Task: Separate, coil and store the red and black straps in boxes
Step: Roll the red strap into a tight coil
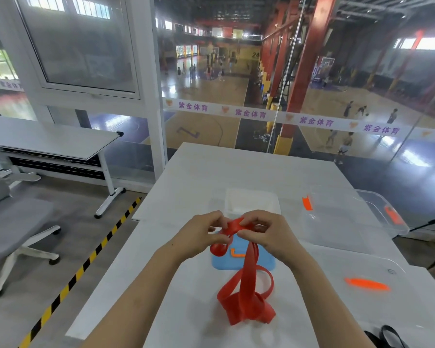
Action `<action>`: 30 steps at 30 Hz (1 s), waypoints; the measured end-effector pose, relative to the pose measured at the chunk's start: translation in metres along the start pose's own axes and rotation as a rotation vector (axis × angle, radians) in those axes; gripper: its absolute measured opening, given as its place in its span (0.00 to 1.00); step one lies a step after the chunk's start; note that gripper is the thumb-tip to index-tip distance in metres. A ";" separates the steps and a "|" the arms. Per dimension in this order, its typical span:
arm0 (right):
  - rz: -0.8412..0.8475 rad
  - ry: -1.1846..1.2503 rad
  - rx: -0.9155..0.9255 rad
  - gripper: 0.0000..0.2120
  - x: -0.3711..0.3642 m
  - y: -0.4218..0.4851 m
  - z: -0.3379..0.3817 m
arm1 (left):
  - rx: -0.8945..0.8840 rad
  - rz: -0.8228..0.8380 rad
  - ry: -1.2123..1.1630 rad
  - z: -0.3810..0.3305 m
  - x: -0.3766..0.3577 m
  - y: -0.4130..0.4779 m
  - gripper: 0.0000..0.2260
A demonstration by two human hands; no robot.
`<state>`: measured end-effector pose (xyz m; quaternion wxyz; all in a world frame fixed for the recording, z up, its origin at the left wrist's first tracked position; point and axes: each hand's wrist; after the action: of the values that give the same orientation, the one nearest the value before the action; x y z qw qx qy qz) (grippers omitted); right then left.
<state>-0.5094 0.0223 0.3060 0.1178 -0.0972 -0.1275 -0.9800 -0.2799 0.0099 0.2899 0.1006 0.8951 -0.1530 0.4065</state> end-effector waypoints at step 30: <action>-0.298 0.174 0.047 0.12 -0.032 -0.004 -0.027 | 0.074 -0.340 -0.481 0.001 0.011 -0.005 0.16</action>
<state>-0.4840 0.0253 0.2721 -0.0159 0.0107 -0.1525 -0.9881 -0.2707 0.0125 0.2975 0.0951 0.9817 -0.0055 0.1651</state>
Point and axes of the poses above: each hand's wrist, its own y-axis towards the middle knuckle, its own x-axis out of the back of the hand, z = x × y, and after that the axes turned 15 degrees about y, right-handed
